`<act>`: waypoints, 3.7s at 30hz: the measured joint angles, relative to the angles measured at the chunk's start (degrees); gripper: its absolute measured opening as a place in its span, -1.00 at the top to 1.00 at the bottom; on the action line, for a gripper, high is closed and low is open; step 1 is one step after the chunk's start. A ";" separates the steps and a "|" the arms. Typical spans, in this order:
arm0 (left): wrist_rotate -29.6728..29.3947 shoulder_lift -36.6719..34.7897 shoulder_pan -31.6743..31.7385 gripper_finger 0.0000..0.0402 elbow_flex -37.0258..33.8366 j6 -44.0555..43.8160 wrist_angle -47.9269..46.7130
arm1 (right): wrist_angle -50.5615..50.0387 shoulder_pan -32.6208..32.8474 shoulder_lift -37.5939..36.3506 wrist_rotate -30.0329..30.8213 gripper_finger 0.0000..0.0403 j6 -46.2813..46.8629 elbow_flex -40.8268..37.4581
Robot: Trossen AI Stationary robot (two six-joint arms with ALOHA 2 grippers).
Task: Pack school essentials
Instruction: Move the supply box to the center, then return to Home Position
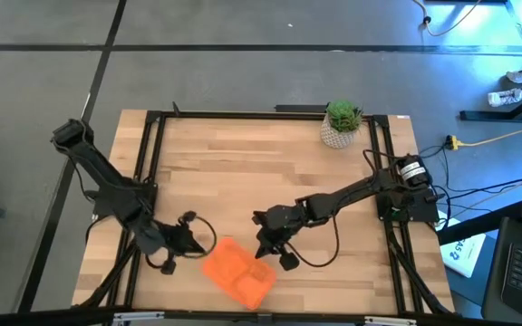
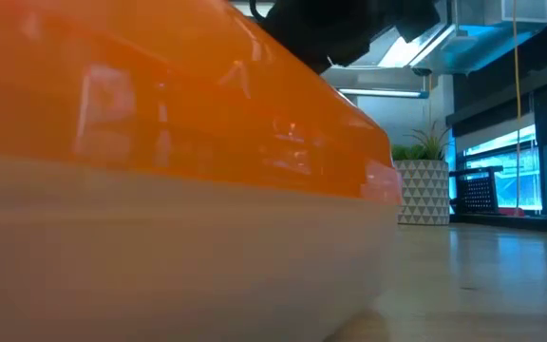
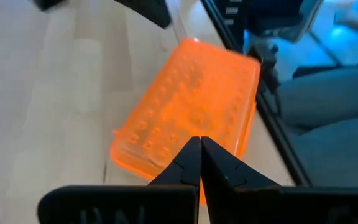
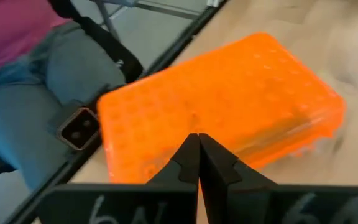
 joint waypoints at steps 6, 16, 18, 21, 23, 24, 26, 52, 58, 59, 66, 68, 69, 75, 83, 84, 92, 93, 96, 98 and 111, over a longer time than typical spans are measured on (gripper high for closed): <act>1.04 10.24 0.65 1.00 0.00 3.18 6.83 | -0.48 1.70 0.00 4.74 0.98 3.09 0.00; 5.05 22.80 1.86 1.00 -0.04 4.40 18.96 | 5.17 6.04 5.33 5.28 0.98 8.78 0.00; 5.40 24.25 1.83 1.00 0.00 4.04 20.72 | 5.09 6.63 6.67 7.35 0.98 10.75 -0.04; 5.69 26.46 1.77 1.00 0.13 2.96 23.06 | 6.04 7.31 7.96 9.44 0.98 12.90 0.11; 5.67 27.65 1.75 1.00 0.20 1.60 23.60 | 6.95 7.67 8.99 9.56 0.98 14.46 0.26; 5.65 28.23 1.77 1.00 0.26 0.92 23.71 | 7.05 7.80 9.34 9.67 0.98 15.34 0.33; 5.44 29.08 1.75 1.00 0.27 -0.17 23.98 | 6.75 7.81 10.20 9.94 0.98 17.38 0.34; -5.47 29.91 18.34 1.00 0.06 8.48 22.19 | -9.04 3.24 6.20 17.70 0.98 14.46 0.35; -4.73 29.90 23.01 1.00 0.04 13.14 22.35 | -11.30 1.51 4.86 18.91 0.98 11.40 0.33; -4.74 29.70 23.48 1.00 0.01 13.97 22.40 | -11.92 1.23 4.54 19.65 0.98 10.37 0.24; -1.79 21.67 24.72 1.00 -0.42 21.42 20.10 | -22.51 0.04 -2.70 29.14 0.98 5.26 -0.41; -1.87 17.22 24.85 1.00 -0.25 23.33 18.84 | -27.05 -0.14 -5.51 33.80 0.98 4.36 -0.52; -2.19 15.10 24.92 1.00 -0.20 23.73 17.30 | -28.66 -0.10 -7.16 35.90 0.98 4.27 -0.52; -3.29 2.58 25.28 1.00 -0.24 23.94 7.69 | -31.82 -0.64 -16.65 37.34 0.98 3.13 -2.11; -3.73 -13.23 24.34 1.00 -0.15 23.70 -5.23 | -21.29 -1.06 -33.44 36.48 0.98 2.66 -14.45; -3.77 -15.13 23.96 1.00 -0.20 23.68 -6.37 | -18.95 -1.14 -35.52 36.17 0.98 2.67 -16.69; -4.64 -30.82 22.51 1.00 -7.71 23.91 -4.91 | -3.53 -2.59 -52.11 32.25 0.98 3.16 -33.68; -4.80 -32.88 22.51 1.00 -8.73 23.87 -5.06 | -2.78 -3.03 -53.97 31.70 0.98 3.12 -35.43; -4.92 -39.46 22.51 1.00 -11.31 23.88 -4.45 | 1.27 -4.73 -59.87 30.41 0.98 3.08 -40.22; -4.95 -43.71 22.51 1.00 -12.82 23.94 -4.29 | 4.83 -6.13 -63.37 28.12 0.98 3.17 -43.47; -5.93 -59.94 22.58 1.00 -17.81 28.43 -4.83 | 9.58 -11.88 -83.27 24.17 0.98 4.37 -56.90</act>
